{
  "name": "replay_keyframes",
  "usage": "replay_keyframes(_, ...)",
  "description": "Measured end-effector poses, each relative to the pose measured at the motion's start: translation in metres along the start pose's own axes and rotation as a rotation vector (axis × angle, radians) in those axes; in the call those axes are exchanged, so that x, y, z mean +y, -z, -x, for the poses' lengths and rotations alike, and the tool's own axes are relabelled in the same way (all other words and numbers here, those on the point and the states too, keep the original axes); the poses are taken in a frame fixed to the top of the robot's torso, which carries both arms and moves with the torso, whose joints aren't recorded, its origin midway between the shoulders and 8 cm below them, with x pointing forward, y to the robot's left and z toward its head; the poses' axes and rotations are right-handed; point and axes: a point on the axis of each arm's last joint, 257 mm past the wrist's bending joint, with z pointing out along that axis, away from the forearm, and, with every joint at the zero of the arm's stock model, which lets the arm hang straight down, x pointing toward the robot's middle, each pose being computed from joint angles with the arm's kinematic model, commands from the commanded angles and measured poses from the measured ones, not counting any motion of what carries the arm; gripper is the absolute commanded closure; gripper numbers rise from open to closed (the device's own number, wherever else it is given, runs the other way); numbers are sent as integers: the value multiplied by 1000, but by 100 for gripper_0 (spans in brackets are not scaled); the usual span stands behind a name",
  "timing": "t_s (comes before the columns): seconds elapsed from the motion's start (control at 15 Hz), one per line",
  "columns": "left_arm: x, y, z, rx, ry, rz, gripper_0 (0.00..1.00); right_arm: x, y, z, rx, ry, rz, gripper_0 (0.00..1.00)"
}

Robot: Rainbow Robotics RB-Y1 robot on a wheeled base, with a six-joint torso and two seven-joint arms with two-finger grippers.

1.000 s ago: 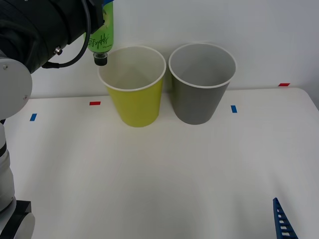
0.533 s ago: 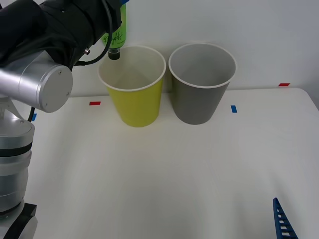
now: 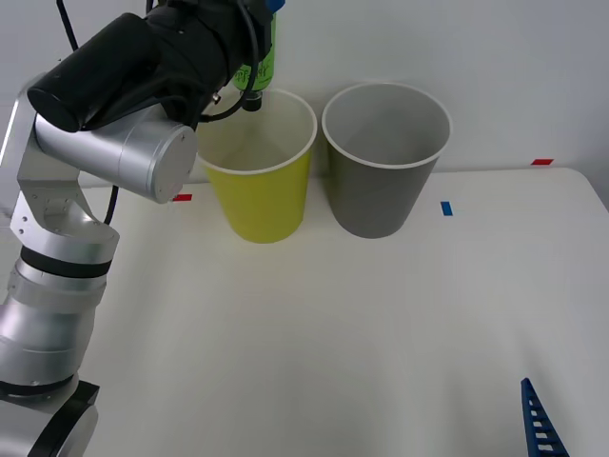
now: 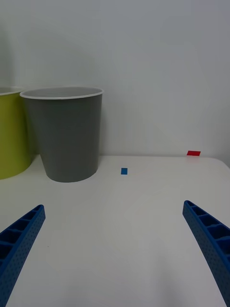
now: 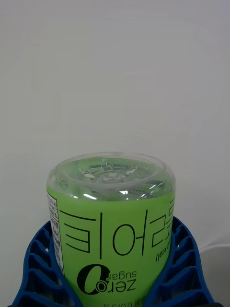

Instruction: Put cans in the gray bin and PET bottles in the light green bin.

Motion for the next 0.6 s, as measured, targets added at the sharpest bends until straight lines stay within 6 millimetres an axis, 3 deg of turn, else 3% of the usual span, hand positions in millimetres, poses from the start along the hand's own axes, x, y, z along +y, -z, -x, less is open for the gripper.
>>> replay_keyframes(0.33, -8, -3, -2, -2, 37, -4, 100, 0, 0, 0, 0, 0, 0, 0)
replay_keyframes(0.4, -7, -3, -2, -2, 32, 0, 71, 0, 0, 0, 0, 0, 0, 0)
replay_keyframes(0.47, -5, -3, -2, -2, 26, 5, 0, 0, 0, 0, 0, 0, 0, 0)
replay_keyframes(0.6, -3, -3, -3, 1, 16, 12, 0, 0, 0, 0, 0, 0, 0, 0)
